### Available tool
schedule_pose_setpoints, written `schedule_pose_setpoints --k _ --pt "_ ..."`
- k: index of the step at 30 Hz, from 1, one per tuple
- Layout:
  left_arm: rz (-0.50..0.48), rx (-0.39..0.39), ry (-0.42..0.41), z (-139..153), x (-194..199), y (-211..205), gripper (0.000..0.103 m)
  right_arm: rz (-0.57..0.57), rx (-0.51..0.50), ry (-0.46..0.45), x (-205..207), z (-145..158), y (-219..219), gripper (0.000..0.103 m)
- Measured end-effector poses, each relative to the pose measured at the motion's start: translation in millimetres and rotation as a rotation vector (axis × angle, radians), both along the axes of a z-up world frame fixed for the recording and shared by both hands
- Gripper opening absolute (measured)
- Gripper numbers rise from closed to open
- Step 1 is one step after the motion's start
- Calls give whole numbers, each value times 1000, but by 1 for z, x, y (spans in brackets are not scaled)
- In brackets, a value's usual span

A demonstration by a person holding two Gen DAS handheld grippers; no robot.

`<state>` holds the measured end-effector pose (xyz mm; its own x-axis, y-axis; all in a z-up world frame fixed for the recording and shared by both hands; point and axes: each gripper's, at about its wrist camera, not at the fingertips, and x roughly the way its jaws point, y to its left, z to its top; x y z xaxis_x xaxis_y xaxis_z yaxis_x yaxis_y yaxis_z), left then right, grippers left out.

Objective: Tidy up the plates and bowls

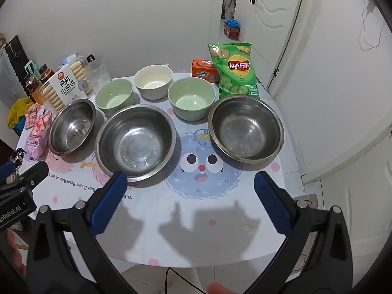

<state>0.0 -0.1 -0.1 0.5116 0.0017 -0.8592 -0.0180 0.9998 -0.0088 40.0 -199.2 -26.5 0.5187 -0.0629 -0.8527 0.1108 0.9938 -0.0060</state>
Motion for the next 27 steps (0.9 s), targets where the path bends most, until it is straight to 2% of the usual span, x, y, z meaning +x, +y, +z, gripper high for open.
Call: schedule_pose_setpoints --k 27 --pt "-7 -1 5 -1 -1 -7 103 1 -4 11 0 -1 -1 103"
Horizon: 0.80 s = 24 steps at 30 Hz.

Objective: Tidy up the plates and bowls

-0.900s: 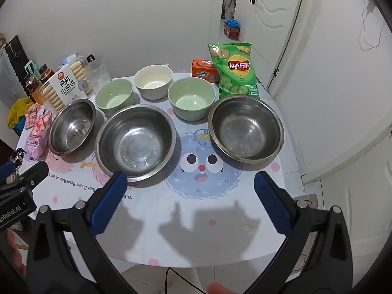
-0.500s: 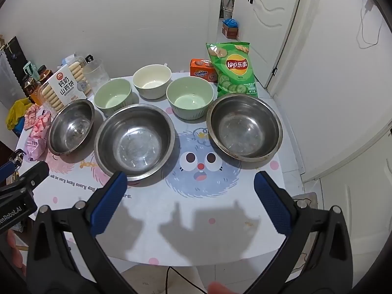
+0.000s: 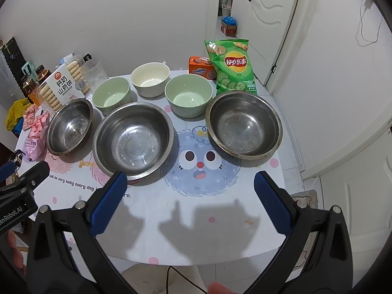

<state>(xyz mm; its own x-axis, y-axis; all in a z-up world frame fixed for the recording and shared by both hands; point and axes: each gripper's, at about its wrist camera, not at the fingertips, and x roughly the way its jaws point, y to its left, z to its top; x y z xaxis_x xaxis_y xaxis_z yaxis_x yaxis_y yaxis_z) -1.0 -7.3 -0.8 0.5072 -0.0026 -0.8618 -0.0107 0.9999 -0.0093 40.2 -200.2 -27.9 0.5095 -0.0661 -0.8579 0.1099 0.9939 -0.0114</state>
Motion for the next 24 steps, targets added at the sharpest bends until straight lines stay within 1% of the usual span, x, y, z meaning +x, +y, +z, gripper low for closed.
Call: schedule_pose_setpoints --k 24 --pt "-11 4 8 -7 7 -4 103 -7 6 17 3 -6 -7 103"
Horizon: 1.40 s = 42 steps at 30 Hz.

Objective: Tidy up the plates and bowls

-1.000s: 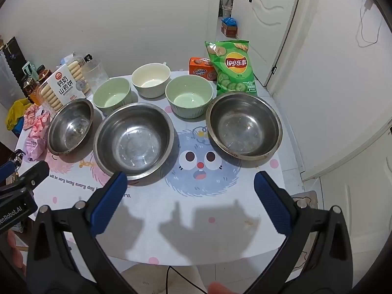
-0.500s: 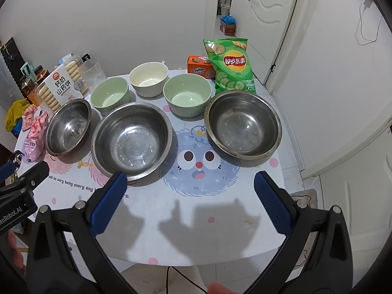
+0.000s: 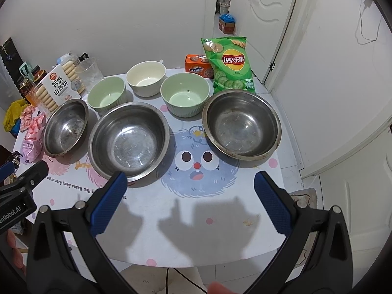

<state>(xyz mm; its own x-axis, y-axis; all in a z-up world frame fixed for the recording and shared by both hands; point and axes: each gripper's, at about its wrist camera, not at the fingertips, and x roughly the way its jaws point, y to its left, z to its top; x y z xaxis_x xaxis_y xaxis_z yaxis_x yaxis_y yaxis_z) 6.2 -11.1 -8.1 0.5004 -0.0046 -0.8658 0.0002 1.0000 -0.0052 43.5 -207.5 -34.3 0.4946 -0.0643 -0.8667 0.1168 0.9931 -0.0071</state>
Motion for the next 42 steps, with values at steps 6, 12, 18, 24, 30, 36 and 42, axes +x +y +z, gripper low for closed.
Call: schedule_pose_setpoints --k 6,12,18,24,30,36,42 --pt "-2 1 6 -5 5 -4 103 -4 2 13 5 -2 -2 103" --pt "-1 3 8 -6 6 -4 103 -5 2 16 6 -2 -2 103" --pt "-2 3 10 -6 7 -5 103 -8 4 18 7 -3 -2 103" --pt "-1 3 12 -7 8 -5 103 -7 4 19 7 -4 -1 103" --pt "-1 3 13 -7 8 -5 103 -8 2 19 7 -3 -1 103" --pt "-2 -2 15 -10 11 -4 103 -8 0 21 9 -6 0 103" --pt "-1 -9 25 -16 15 0 103 -8 0 23 9 -7 0 103"
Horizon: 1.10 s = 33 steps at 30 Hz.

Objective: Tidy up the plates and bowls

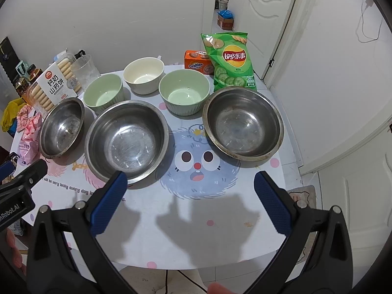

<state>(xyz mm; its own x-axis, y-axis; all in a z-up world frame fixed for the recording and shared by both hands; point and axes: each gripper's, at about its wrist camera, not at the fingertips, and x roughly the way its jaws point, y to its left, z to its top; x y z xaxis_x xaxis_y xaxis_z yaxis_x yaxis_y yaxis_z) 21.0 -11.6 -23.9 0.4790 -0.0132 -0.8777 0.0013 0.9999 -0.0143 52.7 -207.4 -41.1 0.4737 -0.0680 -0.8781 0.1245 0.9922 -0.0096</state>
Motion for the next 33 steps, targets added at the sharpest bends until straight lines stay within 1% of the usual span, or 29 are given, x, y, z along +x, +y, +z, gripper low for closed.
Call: schedule_pose_setpoints --k 6,12,16,20,22,26,30,31,33 --pt "27 -30 45 -9 7 18 103 23 15 26 14 -7 9 103" --pt "90 -56 102 -28 17 48 103 83 98 81 39 -19 25 103" --pt "141 -80 126 -41 24 70 103 138 104 103 59 -25 51 103" --pt "222 -139 160 -58 34 100 103 204 127 117 84 -31 80 103" --pt "241 -156 167 -64 39 110 103 245 138 120 97 -34 97 103" --pt "254 -154 178 -74 52 124 103 334 155 124 122 -41 133 103" --pt "276 -185 220 -89 69 141 103 388 192 152 145 -55 162 103" --pt "284 -188 222 -91 72 144 103 397 198 160 150 -58 167 102" --pt "291 -191 225 -96 77 151 103 421 210 181 160 -66 181 95"
